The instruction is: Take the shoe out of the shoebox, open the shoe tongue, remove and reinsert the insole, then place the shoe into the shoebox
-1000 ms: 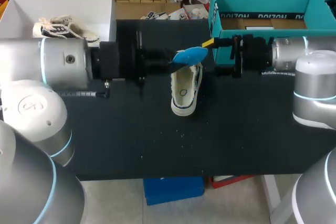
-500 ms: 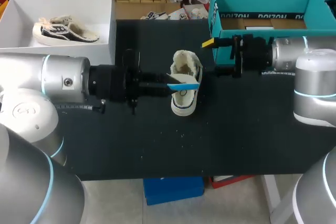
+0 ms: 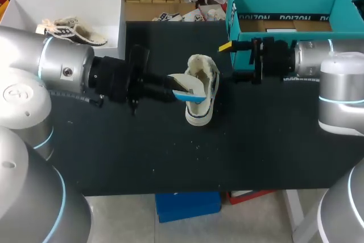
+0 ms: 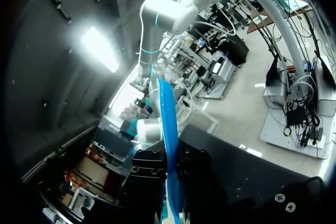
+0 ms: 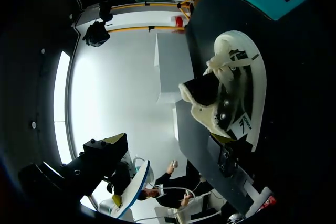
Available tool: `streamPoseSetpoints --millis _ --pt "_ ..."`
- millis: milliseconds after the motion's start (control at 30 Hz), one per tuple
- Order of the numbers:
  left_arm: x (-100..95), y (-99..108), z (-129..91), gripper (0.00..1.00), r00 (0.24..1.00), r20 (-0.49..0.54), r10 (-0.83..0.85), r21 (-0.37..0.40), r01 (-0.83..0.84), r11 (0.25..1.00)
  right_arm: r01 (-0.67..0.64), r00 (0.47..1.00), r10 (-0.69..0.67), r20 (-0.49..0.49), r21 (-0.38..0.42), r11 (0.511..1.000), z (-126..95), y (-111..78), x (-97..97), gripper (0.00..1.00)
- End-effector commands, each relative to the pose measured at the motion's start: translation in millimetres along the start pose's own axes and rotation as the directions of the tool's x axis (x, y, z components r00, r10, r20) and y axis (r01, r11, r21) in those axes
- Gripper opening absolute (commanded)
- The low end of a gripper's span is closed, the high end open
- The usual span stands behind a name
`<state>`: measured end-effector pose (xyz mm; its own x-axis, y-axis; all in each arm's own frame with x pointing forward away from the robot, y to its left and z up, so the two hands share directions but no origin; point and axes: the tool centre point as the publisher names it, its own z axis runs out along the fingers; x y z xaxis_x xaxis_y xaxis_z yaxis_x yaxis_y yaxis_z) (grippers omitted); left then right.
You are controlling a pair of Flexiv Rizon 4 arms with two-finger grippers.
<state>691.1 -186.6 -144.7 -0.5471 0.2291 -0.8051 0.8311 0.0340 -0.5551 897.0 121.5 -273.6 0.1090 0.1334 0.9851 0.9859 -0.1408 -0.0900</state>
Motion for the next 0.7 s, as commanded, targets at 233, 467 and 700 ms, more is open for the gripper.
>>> streamPoseSetpoints --millis 233,467,700 --pt "2.4 -11 9 0.00 0.992 -0.064 0.106 0.020 -0.105 0.994 0.000 1.000 0.000 0.000 -0.004 1.000 2 -0.5 -0.7 1.00" --pt "23.0 -22 9 0.00 0.917 -0.211 0.338 0.080 -0.328 0.941 0.000 1.000 0.000 0.000 -0.004 1.000 2 -0.5 -0.7 1.00" --pt "37.4 -20 7 0.00 0.868 -0.297 0.397 0.105 -0.383 0.918 0.000 1.000 0.000 0.000 -0.004 1.000 2 -0.5 -0.7 1.00"
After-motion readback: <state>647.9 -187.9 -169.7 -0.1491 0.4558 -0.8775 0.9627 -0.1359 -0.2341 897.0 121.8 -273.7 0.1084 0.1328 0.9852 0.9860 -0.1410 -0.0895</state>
